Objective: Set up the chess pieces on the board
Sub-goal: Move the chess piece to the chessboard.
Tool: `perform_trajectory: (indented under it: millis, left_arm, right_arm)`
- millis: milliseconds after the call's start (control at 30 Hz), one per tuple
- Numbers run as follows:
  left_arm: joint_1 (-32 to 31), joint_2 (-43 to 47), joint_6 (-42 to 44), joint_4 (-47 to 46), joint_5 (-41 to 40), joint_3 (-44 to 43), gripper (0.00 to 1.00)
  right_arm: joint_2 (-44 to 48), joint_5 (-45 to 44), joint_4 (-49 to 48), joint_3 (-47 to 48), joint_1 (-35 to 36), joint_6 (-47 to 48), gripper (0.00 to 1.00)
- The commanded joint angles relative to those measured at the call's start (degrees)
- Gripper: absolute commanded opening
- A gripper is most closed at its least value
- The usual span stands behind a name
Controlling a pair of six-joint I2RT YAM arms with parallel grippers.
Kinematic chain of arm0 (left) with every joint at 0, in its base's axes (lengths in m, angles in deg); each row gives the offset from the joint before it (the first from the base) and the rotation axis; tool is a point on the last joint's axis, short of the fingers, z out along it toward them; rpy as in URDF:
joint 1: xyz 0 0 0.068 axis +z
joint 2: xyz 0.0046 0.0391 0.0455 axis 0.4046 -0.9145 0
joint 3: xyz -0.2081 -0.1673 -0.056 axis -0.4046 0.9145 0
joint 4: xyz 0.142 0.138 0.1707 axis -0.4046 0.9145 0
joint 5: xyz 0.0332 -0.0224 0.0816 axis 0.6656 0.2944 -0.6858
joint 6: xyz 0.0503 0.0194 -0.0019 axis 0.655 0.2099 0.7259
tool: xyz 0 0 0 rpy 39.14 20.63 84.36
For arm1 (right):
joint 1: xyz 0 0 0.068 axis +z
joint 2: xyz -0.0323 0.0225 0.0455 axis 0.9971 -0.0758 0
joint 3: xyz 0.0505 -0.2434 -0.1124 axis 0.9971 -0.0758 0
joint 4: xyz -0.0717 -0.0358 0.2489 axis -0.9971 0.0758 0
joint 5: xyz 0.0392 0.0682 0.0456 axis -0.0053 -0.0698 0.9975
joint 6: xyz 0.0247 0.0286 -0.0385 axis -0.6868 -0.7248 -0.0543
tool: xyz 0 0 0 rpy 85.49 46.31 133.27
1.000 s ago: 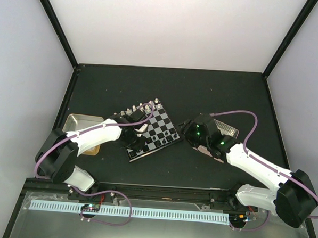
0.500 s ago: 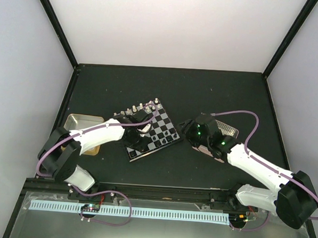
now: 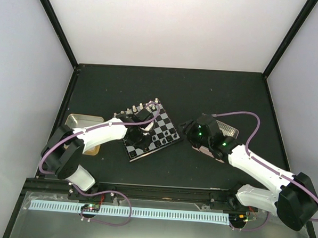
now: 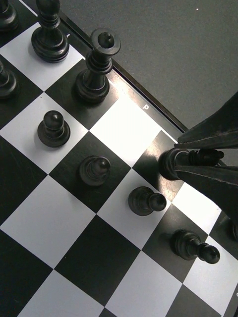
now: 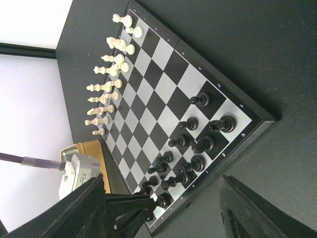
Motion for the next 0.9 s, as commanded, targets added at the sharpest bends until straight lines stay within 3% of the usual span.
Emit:
perform_trajectory:
  millis: [0,400,633,867]
  left_arm:
    - [-0.3,-1.6,-0.9,-1.5,-2.3,-1.6,0.06]
    - [-0.4,0.2,-0.9,-0.5,-0.9,-3.8,0.31]
    - [-0.4,7.0,-0.7,0.5,-2.4,-5.9,0.45]
    - [-0.4,16.8,-0.5,-3.8,-6.7,-3.6,0.47]
  right_arm:
    - [1.2,-1.5,0.0,-0.7,-0.4,0.7,0.64]
    - [2.8,-5.2,3.0,-0.2,-1.8,4.4,0.64]
    - [5.3,-13.2,12.7,-0.1,-11.3,17.2,0.63]
    - [-1.2,-16.3,17.1,0.5,-19.9,26.4,0.55]
